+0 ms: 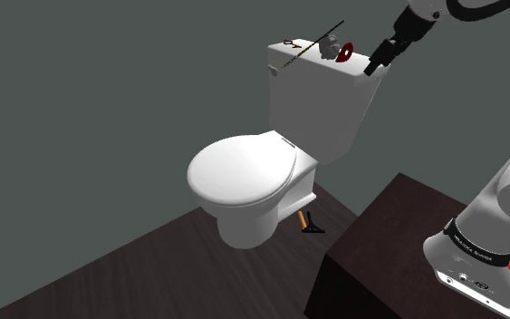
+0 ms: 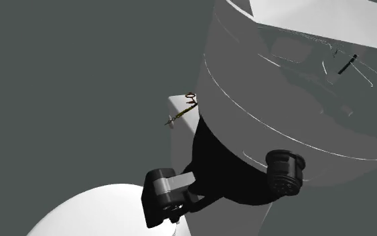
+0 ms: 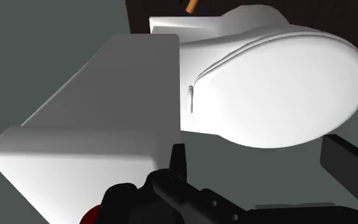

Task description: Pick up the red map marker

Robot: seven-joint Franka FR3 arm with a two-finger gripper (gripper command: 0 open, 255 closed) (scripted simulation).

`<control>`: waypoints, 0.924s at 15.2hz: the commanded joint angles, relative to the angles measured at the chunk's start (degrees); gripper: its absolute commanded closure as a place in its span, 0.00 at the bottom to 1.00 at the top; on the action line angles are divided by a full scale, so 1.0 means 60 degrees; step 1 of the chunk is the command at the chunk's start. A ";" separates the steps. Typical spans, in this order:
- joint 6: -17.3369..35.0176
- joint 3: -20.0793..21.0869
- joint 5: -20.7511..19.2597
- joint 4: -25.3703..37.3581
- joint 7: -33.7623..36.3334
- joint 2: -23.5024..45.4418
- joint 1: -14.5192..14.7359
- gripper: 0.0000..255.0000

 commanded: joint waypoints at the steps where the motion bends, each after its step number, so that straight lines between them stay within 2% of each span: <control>1: 0.1637 -0.0426 0.0077 -0.0469 -0.0171 0.0192 0.0006 0.00; 5: 0.4682 -0.1572 0.0524 -0.0915 -0.0813 0.1049 0.0458 0.00; 7: 0.6182 -0.2412 0.0939 -0.0962 -0.1317 0.1577 0.1088 0.00; 8: 0.6911 -0.2948 0.1204 -0.0938 -0.1632 0.1832 0.1565 0.00; 10: 0.8316 -0.4364 0.1779 -0.0795 -0.2365 0.2235 0.2951 0.00; 12: 0.9630 -0.6264 0.2180 -0.0532 -0.3086 0.2348 0.4898 0.00; 14: 1.0830 -0.8324 0.2199 -0.0168 -0.3628 0.2079 0.7021 0.00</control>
